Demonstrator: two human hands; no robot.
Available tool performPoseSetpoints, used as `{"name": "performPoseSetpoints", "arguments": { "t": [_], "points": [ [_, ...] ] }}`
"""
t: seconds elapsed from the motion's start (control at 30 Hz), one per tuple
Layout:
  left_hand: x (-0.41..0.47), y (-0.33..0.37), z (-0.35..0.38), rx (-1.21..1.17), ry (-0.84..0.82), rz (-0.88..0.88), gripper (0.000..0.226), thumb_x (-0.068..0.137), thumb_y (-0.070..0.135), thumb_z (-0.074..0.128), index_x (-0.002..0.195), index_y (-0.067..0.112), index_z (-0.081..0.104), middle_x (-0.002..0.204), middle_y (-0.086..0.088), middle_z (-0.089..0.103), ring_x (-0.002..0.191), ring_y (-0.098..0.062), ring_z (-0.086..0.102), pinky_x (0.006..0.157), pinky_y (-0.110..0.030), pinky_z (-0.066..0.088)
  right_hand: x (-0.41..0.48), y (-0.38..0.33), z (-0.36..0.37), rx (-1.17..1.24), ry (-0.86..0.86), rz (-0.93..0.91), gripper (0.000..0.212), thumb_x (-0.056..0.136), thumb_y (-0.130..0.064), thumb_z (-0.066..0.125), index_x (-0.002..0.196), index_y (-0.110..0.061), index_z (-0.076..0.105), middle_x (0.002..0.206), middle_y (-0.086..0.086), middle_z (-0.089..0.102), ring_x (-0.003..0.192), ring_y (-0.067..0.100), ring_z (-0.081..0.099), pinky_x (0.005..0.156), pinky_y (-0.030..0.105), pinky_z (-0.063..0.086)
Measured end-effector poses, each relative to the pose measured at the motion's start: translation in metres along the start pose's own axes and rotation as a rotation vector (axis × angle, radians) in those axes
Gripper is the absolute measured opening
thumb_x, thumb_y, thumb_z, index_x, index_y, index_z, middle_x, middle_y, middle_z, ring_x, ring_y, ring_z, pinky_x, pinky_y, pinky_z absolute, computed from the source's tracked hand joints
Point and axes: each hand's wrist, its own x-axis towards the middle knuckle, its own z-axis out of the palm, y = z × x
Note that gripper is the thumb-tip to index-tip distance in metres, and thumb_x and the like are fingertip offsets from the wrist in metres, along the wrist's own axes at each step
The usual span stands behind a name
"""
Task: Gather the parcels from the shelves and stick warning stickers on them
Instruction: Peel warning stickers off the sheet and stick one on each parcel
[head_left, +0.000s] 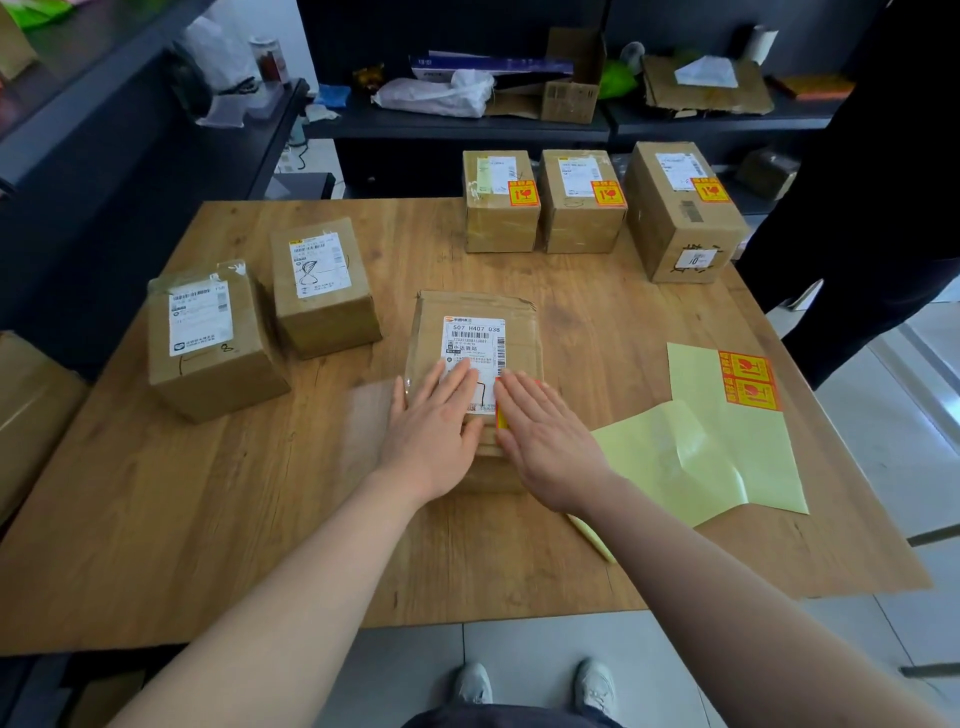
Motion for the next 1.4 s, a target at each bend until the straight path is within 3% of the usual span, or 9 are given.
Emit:
{"name": "performPoseSetpoints", "arguments": {
  "t": [0.13,0.37,0.47,0.53,0.6,0.83,1.03,1.27,1.4],
  "points": [
    [-0.003,-0.008,0.001,0.007,-0.024,0.004,0.059,0.102,0.043,0.024,0.154,0.025,0.004,0.161,0.013,-0.005,0.148,-0.009,-0.007,0.12,-0.044,-0.001,0.001,0.003,0.006,-0.007,-0.027,0.003,0.074,0.089,-0.052,-0.005,0.153,-0.015,-0.002,0.161,0.001,-0.006,0.145,0.012,-0.013,0.118,0.03,-0.008],
    [-0.011,-0.013,0.0,-0.03,0.0,-0.002,0.06,0.101,0.045,0.021,0.154,0.024,0.001,0.162,0.006,-0.01,0.147,-0.014,-0.013,0.121,-0.038,-0.002,-0.01,0.017,-0.001,0.103,-0.073,0.192,0.065,0.101,-0.047,0.017,0.152,-0.015,-0.008,0.16,0.002,-0.011,0.147,0.015,-0.01,0.12,0.031,-0.002],
    [-0.021,-0.017,-0.006,-0.151,0.006,-0.174,0.075,0.097,0.053,0.033,0.154,0.019,-0.002,0.161,-0.004,-0.011,0.148,-0.022,-0.006,0.118,-0.037,0.005,-0.015,0.014,-0.002,0.248,-0.004,0.273,0.064,0.101,-0.045,0.028,0.152,-0.01,0.012,0.158,0.01,0.02,0.145,0.023,0.019,0.117,0.035,0.019],
    [-0.023,-0.02,-0.009,-0.327,-0.022,-0.278,0.089,0.093,0.056,0.044,0.153,0.013,-0.007,0.162,-0.006,-0.001,0.148,-0.024,0.006,0.117,-0.036,0.014,-0.016,0.012,-0.003,0.318,0.046,0.313,0.048,0.1,-0.043,0.035,0.137,-0.014,0.039,0.135,0.01,0.051,0.121,0.029,0.049,0.098,0.038,0.041],
    [-0.021,-0.021,-0.008,-0.424,-0.049,-0.291,0.094,0.091,0.056,0.049,0.153,0.013,-0.006,0.161,-0.005,0.012,0.145,-0.023,0.021,0.115,-0.036,0.024,-0.015,0.009,-0.003,0.363,0.059,0.352,0.036,0.099,-0.044,0.038,0.12,-0.017,0.05,0.116,0.008,0.062,0.102,0.029,0.057,0.082,0.04,0.046],
    [0.003,-0.021,-0.038,-0.441,0.083,-0.253,0.076,0.087,0.051,0.058,0.143,0.011,0.026,0.141,-0.006,0.048,0.125,-0.026,0.047,0.099,-0.035,0.041,0.012,0.014,-0.035,0.409,0.15,0.344,0.034,0.099,-0.043,0.039,0.113,-0.016,0.055,0.099,0.005,0.066,0.087,0.025,0.06,0.073,0.039,0.049],
    [0.051,-0.025,-0.093,-0.477,0.226,-0.255,0.074,0.087,0.049,0.061,0.141,0.011,0.027,0.142,-0.004,0.047,0.125,-0.026,0.048,0.097,-0.034,0.04,0.073,0.028,-0.092,0.426,0.178,0.275,0.036,0.098,-0.044,0.041,0.121,-0.021,0.056,0.104,-0.004,0.066,0.087,0.015,0.059,0.072,0.03,0.049],
    [0.134,-0.06,-0.15,-0.5,0.315,-0.316,0.065,0.085,0.049,0.063,0.133,0.016,0.034,0.132,0.001,0.055,0.113,-0.021,0.055,0.086,-0.032,0.045,0.187,0.047,-0.137,0.436,0.189,0.16,0.032,0.098,-0.045,0.042,0.107,-0.02,0.06,0.095,-0.005,0.065,0.084,0.014,0.061,0.07,0.031,0.051],
    [0.189,-0.087,-0.17,-0.538,0.344,-0.338,0.063,0.085,0.043,0.066,0.133,0.014,0.037,0.129,-0.002,0.057,0.107,-0.018,0.056,0.082,-0.029,0.045,0.255,0.059,-0.149,0.404,0.196,0.126,0.03,0.099,-0.043,0.041,0.104,-0.019,0.057,0.093,-0.002,0.063,0.079,0.014,0.057,0.061,0.027,0.041]
  ]
}}
